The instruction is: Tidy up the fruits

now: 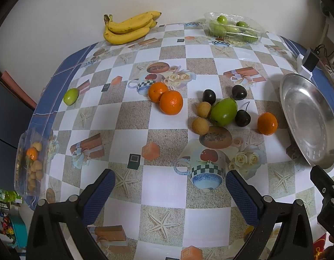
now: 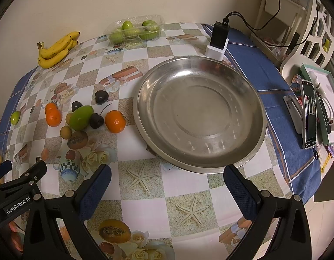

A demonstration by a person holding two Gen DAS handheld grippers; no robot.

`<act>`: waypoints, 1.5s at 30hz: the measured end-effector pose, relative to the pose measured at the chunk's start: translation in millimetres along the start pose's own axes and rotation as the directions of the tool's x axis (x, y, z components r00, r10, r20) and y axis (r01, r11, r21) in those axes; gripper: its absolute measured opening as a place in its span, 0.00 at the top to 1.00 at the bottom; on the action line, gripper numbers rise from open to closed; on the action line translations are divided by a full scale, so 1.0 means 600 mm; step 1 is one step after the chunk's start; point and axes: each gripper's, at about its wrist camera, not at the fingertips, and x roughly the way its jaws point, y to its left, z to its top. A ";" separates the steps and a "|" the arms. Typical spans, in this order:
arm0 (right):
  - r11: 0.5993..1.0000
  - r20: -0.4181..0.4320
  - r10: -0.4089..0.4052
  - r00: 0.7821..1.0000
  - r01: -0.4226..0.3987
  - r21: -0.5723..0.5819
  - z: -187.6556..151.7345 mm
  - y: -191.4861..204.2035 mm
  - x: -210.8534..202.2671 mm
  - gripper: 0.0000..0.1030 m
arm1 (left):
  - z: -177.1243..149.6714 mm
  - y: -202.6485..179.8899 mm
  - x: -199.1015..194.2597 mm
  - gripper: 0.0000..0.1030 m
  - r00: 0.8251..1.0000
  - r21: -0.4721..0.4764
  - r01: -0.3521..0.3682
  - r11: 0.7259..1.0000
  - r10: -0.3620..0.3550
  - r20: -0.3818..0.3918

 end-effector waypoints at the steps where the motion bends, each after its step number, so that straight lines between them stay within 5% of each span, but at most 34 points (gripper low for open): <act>1: 1.000 0.000 0.000 1.000 0.000 0.001 0.000 0.000 0.000 0.00 | 0.000 0.000 0.000 0.00 1.000 0.000 0.000 1.000 0.000 0.000; 35: 1.000 -0.017 -0.002 1.000 0.002 0.015 -0.001 -0.004 0.006 0.00 | -0.004 0.009 0.005 0.00 1.000 -0.021 0.013 1.000 -0.013 -0.013; 45: 0.993 -0.019 0.118 0.993 -0.117 0.033 0.033 0.011 0.004 0.00 | 0.048 0.048 0.007 0.00 0.997 -0.152 0.071 0.986 -0.069 0.018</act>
